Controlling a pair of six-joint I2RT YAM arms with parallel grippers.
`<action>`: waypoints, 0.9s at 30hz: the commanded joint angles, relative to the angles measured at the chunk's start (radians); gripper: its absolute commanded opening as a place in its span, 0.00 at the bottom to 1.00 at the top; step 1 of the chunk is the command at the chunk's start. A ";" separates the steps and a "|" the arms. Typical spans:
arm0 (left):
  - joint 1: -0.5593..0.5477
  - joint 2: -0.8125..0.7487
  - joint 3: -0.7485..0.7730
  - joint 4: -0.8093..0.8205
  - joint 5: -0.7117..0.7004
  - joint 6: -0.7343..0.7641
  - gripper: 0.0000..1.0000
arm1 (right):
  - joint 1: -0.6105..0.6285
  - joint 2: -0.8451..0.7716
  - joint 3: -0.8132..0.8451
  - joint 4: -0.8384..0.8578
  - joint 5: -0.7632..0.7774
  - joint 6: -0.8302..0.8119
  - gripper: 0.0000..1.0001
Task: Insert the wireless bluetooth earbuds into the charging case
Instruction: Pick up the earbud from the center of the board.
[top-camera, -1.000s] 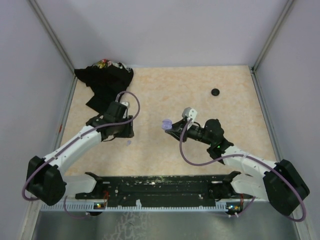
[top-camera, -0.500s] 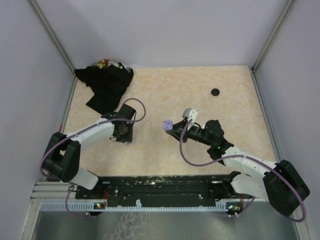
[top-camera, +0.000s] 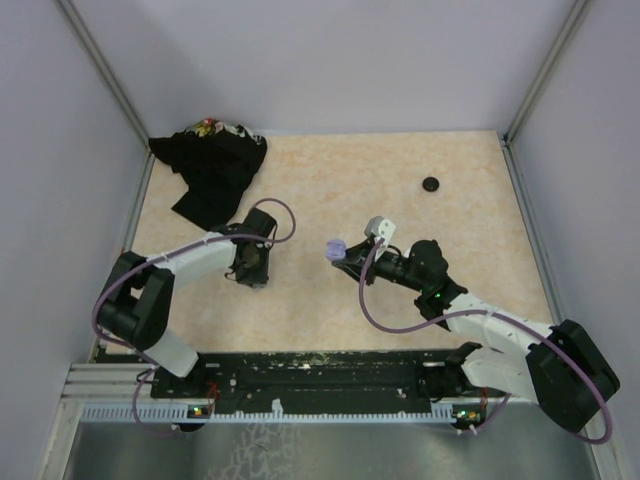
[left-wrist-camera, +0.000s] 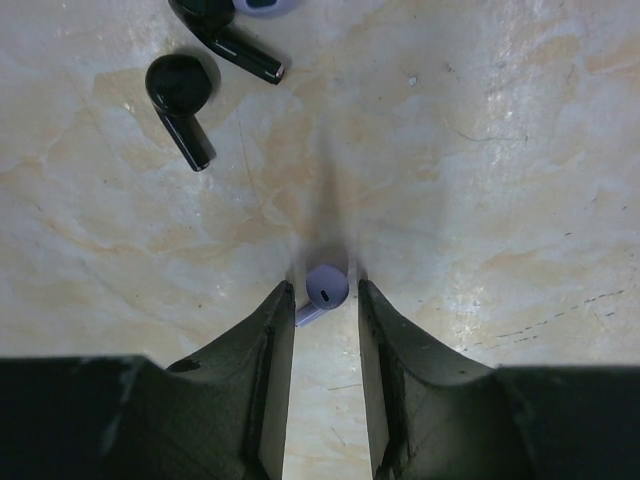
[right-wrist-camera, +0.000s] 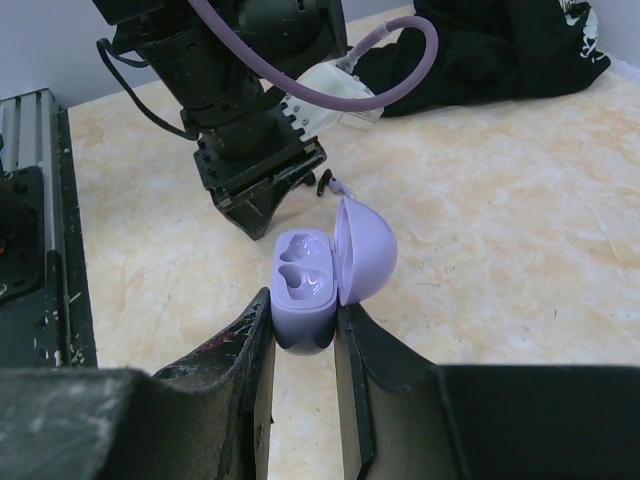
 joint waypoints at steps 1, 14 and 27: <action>0.001 0.027 0.024 0.018 0.013 0.000 0.36 | -0.008 -0.015 0.018 0.035 0.002 -0.010 0.00; 0.001 0.010 0.004 0.009 0.017 -0.007 0.18 | -0.008 -0.027 0.024 0.014 0.008 -0.013 0.00; 0.003 -0.273 0.023 0.253 0.261 0.068 0.16 | -0.008 -0.042 0.049 0.000 0.001 0.003 0.00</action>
